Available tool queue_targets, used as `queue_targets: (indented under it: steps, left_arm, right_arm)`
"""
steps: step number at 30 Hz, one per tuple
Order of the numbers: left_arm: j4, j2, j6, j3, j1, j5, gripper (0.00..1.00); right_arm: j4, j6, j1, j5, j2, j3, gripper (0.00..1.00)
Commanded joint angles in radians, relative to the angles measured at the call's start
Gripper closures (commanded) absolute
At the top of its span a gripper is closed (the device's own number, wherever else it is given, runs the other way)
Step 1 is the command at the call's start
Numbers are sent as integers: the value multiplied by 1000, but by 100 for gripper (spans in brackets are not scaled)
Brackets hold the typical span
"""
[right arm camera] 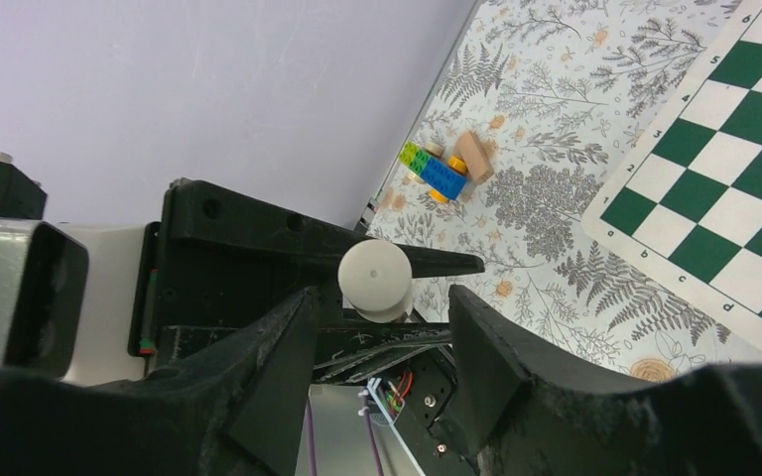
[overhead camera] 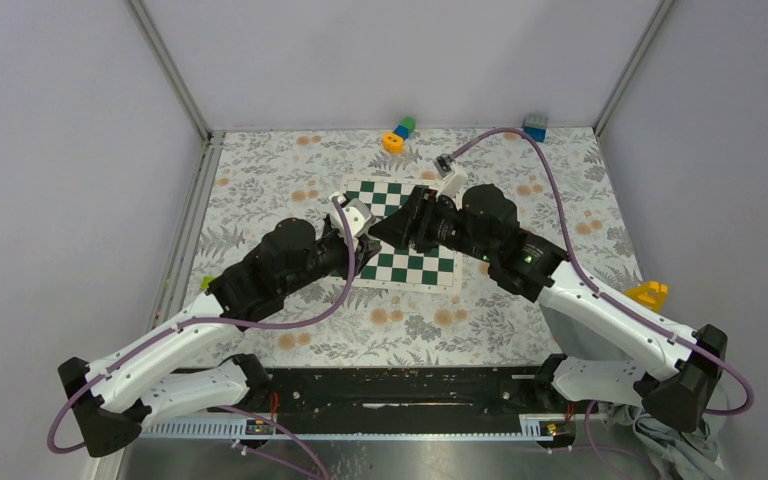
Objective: Paint the nails
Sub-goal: Unscrew the nail polish bottle.
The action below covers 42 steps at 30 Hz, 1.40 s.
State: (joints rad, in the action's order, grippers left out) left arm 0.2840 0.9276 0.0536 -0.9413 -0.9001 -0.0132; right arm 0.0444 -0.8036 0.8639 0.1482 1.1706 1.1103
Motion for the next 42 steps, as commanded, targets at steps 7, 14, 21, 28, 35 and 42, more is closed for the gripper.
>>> queue_targets:
  steps: [7, 14, 21, 28, 35, 42]
  left_arm:
    - [-41, 2, -5, -9, -4, -28, 100]
    - [-45, 1, -12, -7, -4, 5, 100]
    - [-58, -12, -29, -14, 24, 238, 100]
    - [-99, -49, -50, -17, 67, 585, 100]
    - [-118, -53, -50, -25, 73, 857, 100]
    - [-159, -39, -109, -32, 74, 1014, 100]
  right_arm:
    - [-34, 7, 31, -17, 33, 73, 46]
    - [-70, 41, 32, -15, 38, 75, 80]
    - [-95, 130, 32, 42, 7, 50, 100]
    - [-215, 237, 32, 201, -80, 0, 100]
    - [-356, 291, 32, 422, -106, -18, 100]
    - [-451, 303, 32, 569, -111, -35, 100]
